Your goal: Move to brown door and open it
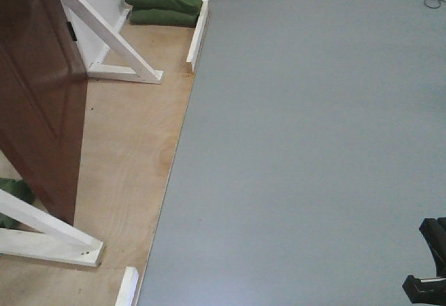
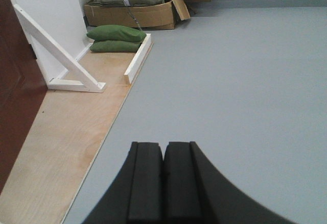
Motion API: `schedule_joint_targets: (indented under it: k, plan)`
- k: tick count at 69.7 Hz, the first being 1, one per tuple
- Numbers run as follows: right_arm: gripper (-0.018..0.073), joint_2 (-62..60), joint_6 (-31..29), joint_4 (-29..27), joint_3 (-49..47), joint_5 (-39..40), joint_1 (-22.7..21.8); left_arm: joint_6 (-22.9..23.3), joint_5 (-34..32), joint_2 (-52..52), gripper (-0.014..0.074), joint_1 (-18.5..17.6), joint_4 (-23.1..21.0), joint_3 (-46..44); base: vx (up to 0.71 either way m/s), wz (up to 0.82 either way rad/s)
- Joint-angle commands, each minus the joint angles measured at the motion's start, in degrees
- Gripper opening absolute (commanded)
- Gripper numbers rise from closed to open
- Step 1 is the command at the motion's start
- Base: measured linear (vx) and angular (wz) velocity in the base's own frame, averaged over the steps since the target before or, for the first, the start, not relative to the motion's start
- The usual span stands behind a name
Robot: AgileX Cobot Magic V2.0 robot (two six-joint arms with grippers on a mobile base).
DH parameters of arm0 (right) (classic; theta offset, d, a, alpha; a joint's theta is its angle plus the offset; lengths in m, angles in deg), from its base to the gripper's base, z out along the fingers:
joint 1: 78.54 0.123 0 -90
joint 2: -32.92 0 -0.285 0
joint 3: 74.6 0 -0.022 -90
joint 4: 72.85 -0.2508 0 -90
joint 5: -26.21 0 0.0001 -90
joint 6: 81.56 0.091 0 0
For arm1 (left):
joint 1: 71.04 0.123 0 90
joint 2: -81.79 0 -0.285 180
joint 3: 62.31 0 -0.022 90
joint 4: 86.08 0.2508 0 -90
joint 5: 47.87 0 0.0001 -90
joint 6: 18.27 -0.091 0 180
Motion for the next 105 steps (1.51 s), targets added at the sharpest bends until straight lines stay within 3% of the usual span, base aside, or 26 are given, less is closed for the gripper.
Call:
schedule_joint_targets:
  k: [1,105]
  plan:
    - [0.0000,-0.9,-0.7,0.2,0.1,4.6,0.1,0.6,-4.3,1.5,0.0017,-0.1,0.0,1.0,0.36,-0.04]
    - [0.0000,-0.9,-0.7,0.2,0.1,4.6,0.1,0.6,-4.3,1.5,0.0017,-0.1,0.0,1.0,0.32,-0.07]
